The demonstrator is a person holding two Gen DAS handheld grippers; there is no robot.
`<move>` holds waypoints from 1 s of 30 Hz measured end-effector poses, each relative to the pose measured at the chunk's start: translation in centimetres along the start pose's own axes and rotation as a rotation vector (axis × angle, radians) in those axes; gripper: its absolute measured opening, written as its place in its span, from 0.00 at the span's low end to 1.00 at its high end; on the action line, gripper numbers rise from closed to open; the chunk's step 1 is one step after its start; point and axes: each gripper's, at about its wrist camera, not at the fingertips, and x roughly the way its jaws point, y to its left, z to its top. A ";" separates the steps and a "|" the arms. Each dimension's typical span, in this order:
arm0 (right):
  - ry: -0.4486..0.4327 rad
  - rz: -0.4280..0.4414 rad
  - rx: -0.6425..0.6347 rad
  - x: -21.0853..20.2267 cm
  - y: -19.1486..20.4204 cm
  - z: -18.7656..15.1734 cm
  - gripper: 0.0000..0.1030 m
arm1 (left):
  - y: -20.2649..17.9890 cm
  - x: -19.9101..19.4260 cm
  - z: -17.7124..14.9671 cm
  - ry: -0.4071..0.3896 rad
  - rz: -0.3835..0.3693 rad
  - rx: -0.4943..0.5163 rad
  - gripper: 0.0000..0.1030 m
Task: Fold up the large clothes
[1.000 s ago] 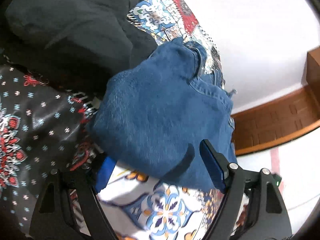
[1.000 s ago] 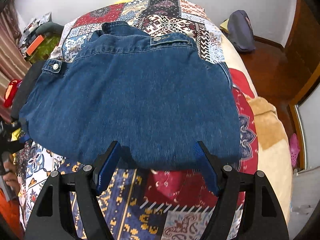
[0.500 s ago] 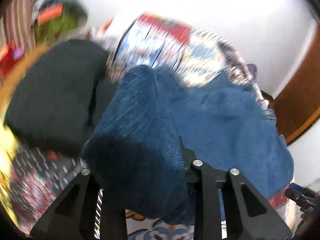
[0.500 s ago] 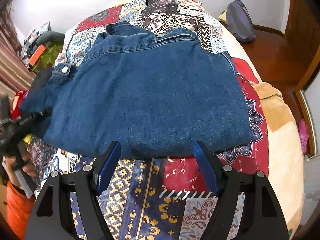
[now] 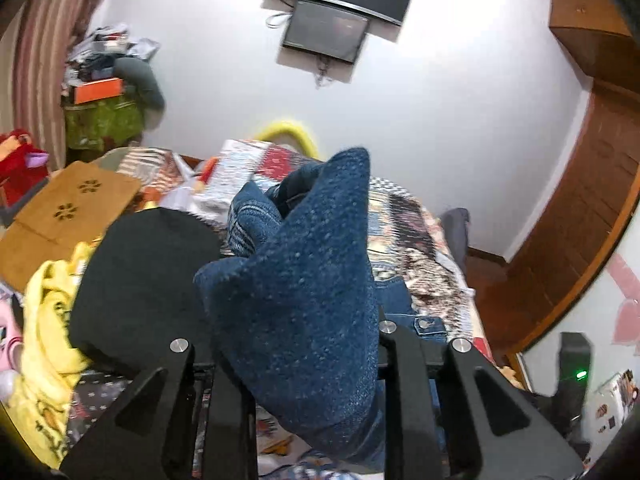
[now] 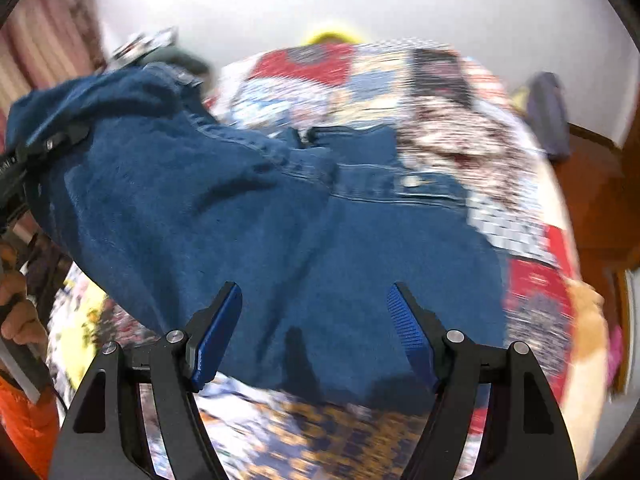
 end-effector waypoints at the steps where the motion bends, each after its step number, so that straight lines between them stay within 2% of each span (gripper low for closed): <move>1: 0.028 0.022 -0.015 1.7 1.3 0.0 0.70 | 0.6 0.2 -0.1 0.001 0.022 -0.006 0.21; 4: 0.122 0.059 -0.043 6.4 4.1 -0.7 0.70 | 2.4 1.1 -1.3 0.042 0.041 -0.056 0.20; 9: 0.216 0.056 -0.035 10.0 4.8 -2.5 0.70 | 2.1 3.2 -3.5 0.101 0.081 -0.049 0.20; 12: 0.207 0.104 -0.006 8.4 3.3 -2.8 0.70 | 0.5 3.2 -3.5 0.096 0.057 -0.024 0.20; 14: 0.165 0.107 0.035 6.1 1.3 -3.0 0.70 | -1.4 3.1 -3.2 0.088 0.014 -0.010 0.20; 17: 0.080 0.053 0.078 2.4 -2.1 -3.4 0.70 | -5.8 3.2 -2.8 0.071 -0.056 0.055 0.20; 20: 0.011 -0.051 0.130 -1.2 -6.2 -4.5 0.70 | -11.2 4.1 -3.7 0.087 -0.137 0.137 0.20; 22: -0.018 -0.112 0.171 -3.2 -8.8 -5.1 0.70 | -14.3 5.8 -5.3 0.153 -0.206 0.167 0.20; 25: -0.029 -0.168 0.248 -5.4 -12.3 -6.2 0.70 | -18.0 8.7 -8.7 0.285 -0.260 0.234 0.20; 28: -0.025 -0.210 0.315 -6.4 -15.2 -8.1 0.70 | -20.3 11.7 -13.6 0.455 -0.264 0.330 0.20; 29: -0.021 -0.219 0.327 -6.6 -15.4 -8.4 0.70 | -20.8 12.3 -15.5 0.498 -0.245 0.382 0.20; 30: -0.017 -0.226 0.340 -6.9 -16.1 -9.0 0.70 | -21.0 12.3 -16.5 0.505 -0.225 0.425 0.20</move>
